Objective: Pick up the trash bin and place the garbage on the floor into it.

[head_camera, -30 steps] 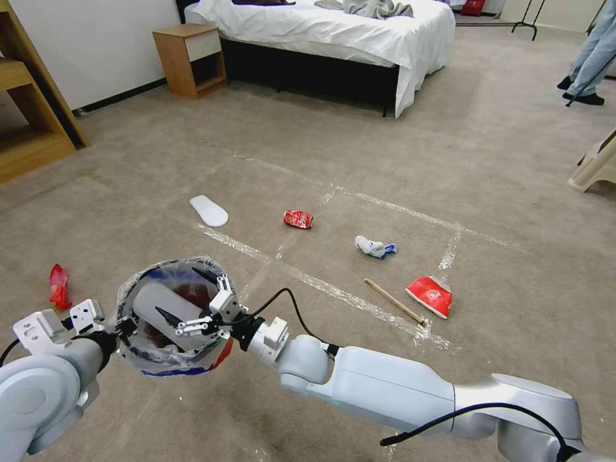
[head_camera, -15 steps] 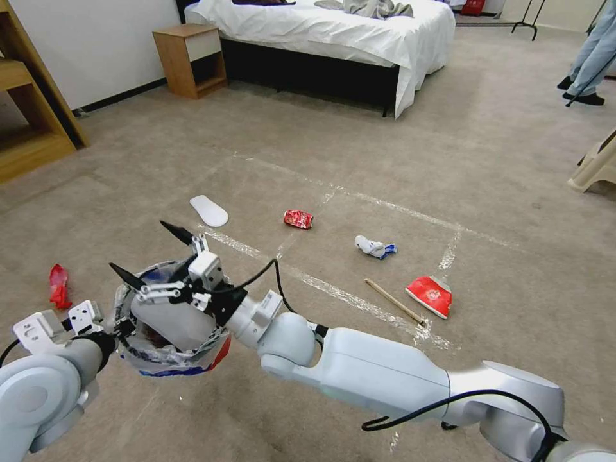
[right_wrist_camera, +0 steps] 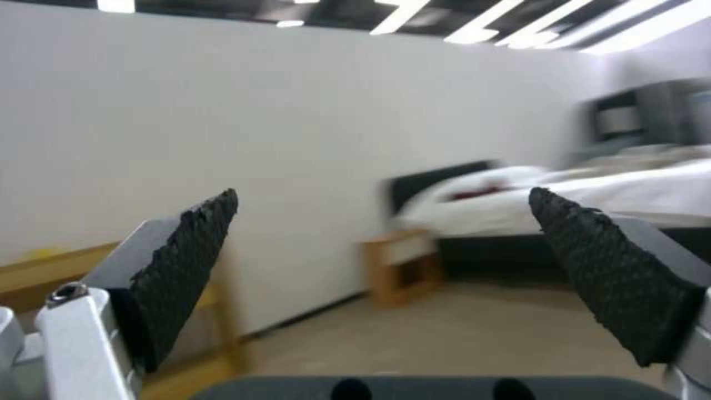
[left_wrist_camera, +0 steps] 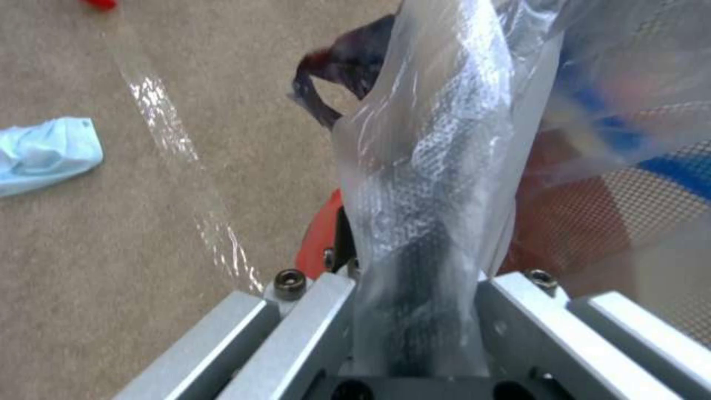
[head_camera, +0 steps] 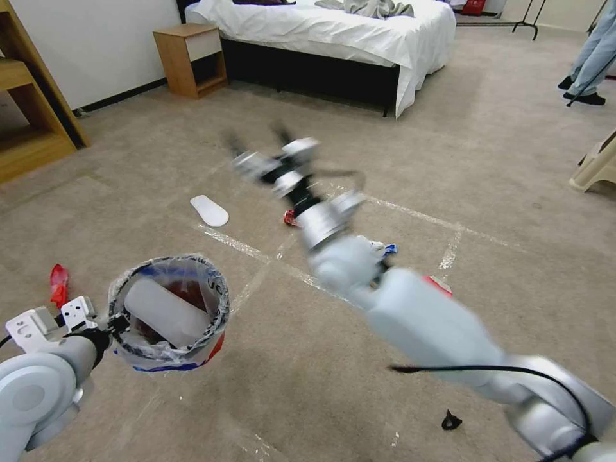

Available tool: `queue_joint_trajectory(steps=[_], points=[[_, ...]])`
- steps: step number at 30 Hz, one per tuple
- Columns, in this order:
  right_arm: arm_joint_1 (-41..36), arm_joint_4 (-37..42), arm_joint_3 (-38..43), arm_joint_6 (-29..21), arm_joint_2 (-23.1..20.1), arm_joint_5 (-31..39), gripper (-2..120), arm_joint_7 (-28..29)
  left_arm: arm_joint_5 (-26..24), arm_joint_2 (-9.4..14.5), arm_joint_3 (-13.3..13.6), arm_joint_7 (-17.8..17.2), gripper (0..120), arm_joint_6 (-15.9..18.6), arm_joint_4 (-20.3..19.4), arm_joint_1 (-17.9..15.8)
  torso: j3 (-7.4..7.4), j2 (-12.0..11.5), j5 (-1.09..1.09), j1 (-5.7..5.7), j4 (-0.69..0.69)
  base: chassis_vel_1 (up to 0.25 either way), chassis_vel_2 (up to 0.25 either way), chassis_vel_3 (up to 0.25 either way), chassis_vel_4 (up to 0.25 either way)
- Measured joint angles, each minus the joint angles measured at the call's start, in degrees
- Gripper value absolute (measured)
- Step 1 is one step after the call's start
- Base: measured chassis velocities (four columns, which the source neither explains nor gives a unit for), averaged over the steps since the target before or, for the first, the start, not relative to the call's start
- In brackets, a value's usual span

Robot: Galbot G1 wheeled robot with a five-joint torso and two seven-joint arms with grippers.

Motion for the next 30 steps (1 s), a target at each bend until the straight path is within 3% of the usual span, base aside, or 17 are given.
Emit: queue_joint_trajectory(steps=[2, 3, 4, 8, 14, 16, 18, 20, 22, 24, 26, 28, 30], points=[[-0.98, 0.46, 2.62, -0.79, -1.49, 0.42, 100, 0.53, 0.29, 0.02, -0.02, 0.25, 1, -0.03, 0.05, -0.01, 0.00, 0.00, 0.01, 0.00, -0.01, 0.000, 0.000, 0.000, 0.000], [-3.74, 1.77, 8.96, -2.78, -4.63, 0.85, 100, 1.74, 0.99, 0.03, -0.11, 0.84, 1, -0.08, 0.21, -0.02, 0.00, 0.00, 0.01, 0.00, 0.01, 0.000, 0.000, 0.000, 0.000], [-3.74, 1.77, 8.96, -2.78, -4.63, 0.85, 100, 1.74, 0.99, 0.03, -0.11, 0.84, 1, -0.08, 0.21, -0.02, 0.00, 0.00, 0.01, 0.00, 0.01, 0.000, 0.000, 0.000, 0.000], [-11.27, 5.16, 21.46, -6.73, -9.17, 0.38, 100, 5.28, 2.71, -0.03, -0.20, 2.07, 1, -0.20, 0.73, 0.03, -0.01, 0.00, 0.00, 0.00, 0.00, 0.000, 0.000, 0.000, 0.000], [-18.71, 8.40, 31.12, -9.24, -10.82, 0.07, 100, 8.02, 3.94, -0.13, -0.22, 2.73, 1, -0.39, 1.08, 0.11, -0.01, 0.00, -0.02, 0.00, 0.04, 0.000, 0.000, 0.000, 0.000], [-26.21, 11.73, 37.99, -11.71, -11.43, 0.27, 100, 9.19, 4.35, -0.08, -0.39, 2.96, 1, -0.41, 0.87, 0.49, -0.01, 0.00, 0.00, 0.00, 0.02, 0.000, 0.000, 0.000, 0.000], [-27.32, 12.31, 38.84, -12.16, -11.51, 0.35, 100, 9.40, 4.50, -0.06, -0.41, 3.01, 1, -0.42, 0.83, 0.56, -0.01, 0.00, 0.00, 0.00, 0.01, 0.000, 0.000, 0.000, 0.000], [-34.80, 15.84, 43.98, -14.30, -11.76, 0.34, 100, 10.85, 5.31, -0.03, -0.61, 3.46, 1, -0.49, 0.74, 0.91, -0.01, 0.00, -0.01, 0.00, 0.01, 0.000, 0.000, 0.000, 0.000], [-36.33, 16.51, 44.75, -14.49, -11.76, 0.15, 100, 11.04, 5.49, -0.06, -0.70, 3.58, 1, -0.49, 0.70, 1.01, -0.01, 0.00, -0.01, 0.00, 0.01, 0.000, 0.000, 0.000, 0.000], [-43.17, 19.85, 46.40, -15.02, -11.24, -1.19, 100, 11.33, 6.39, -0.28, -1.08, 4.38, 1, -0.58, 0.50, 1.36, -0.01, 0.00, -0.01, -0.01, 0.02, 0.000, 0.000, 0.000, 0.000], [-43.42, 19.97, 46.41, -15.03, -11.21, -1.27, 100, 11.33, 6.42, -0.28, -1.09, 4.42, 1, -0.59, 0.49, 1.37, -0.02, 0.00, -0.01, 0.00, 0.02, 0.000, 0.000, 0.000, 0.000], [-49.71, 21.78, 45.53, -13.21, -10.20, -4.30, 100, 9.68, 7.03, -0.35, -1.49, 4.96, 1, -0.78, 0.16, 1.50, -0.02, 0.00, -0.02, 0.00, 0.01, 0.000, 0.000, 0.000, 0.000], [-51.18, 21.85, 44.96, -12.42, -9.93, -5.48, 100, 8.89, 7.06, -0.35, -1.59, 5.02, 1, -0.82, -0.01, 1.52, -0.01, 0.00, -0.02, 0.00, 0.02, 0.000, 0.000, 0.000, 0.000]])
